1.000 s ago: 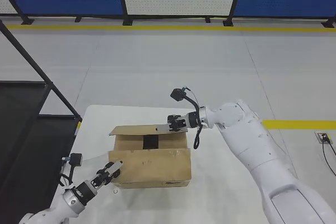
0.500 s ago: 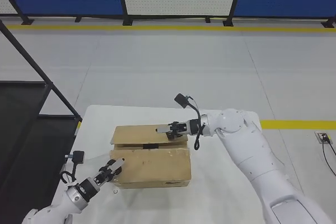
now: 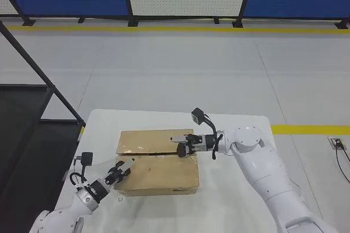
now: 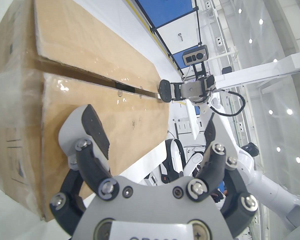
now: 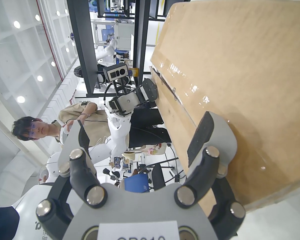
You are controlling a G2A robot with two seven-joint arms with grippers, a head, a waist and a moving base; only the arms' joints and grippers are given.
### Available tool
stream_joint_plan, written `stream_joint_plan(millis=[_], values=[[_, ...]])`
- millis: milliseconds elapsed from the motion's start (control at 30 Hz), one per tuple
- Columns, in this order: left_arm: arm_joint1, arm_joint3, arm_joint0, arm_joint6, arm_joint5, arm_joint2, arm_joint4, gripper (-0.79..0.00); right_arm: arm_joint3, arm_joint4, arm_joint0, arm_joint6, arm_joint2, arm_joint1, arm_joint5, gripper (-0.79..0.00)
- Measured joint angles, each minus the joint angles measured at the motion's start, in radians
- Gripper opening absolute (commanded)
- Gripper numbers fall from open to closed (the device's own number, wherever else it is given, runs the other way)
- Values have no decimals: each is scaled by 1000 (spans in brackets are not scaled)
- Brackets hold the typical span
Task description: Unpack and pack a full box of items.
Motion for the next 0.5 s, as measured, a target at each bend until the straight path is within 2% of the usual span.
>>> stream_joint_plan(millis=[167,333,500], values=[[-2,24,24,92,-7,-74,-87,0,-33,-29,-36,-16,4,13,2,0],[-3,59,90,162,-4,-163,-151,0,-67,-48,-61,-6,4,25,-27,0],[-2,71,159,143,22,-196,-154,0,-83,-48,-70,1,9,33,-36,0]])
